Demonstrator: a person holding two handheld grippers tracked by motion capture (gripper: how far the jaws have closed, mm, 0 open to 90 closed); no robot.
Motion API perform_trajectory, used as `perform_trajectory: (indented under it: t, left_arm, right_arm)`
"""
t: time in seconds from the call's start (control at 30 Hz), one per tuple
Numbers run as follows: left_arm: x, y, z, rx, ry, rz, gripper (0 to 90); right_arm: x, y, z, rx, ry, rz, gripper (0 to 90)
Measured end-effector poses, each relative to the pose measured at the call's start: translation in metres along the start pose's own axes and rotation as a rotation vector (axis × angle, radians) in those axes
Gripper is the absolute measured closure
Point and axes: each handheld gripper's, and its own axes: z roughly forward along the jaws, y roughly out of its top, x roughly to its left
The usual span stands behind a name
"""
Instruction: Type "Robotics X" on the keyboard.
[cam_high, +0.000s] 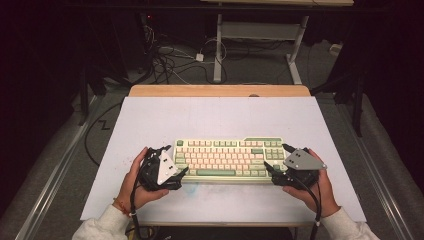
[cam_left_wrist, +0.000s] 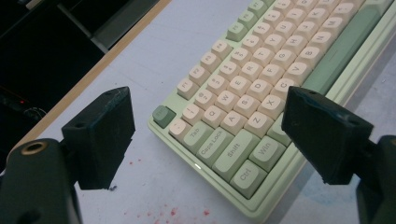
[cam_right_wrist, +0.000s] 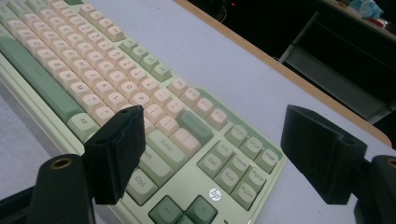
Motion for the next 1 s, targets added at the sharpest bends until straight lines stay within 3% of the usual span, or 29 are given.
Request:
perform_trajectory:
  t: [0.63,1.0]
  left_arm:
    - [0.003,-0.018,-0.009,0.017,0.006,-0.009,16.4]
    - [0.002,-0.027,-0.011,0.025,0.03,-0.003,16.4]
  right_arm:
    - [-0.006,-0.014,-0.014,0.01,-0.036,0.01,22.6]
    - [-0.012,-0.025,-0.021,0.026,-0.05,0.024,22.5]
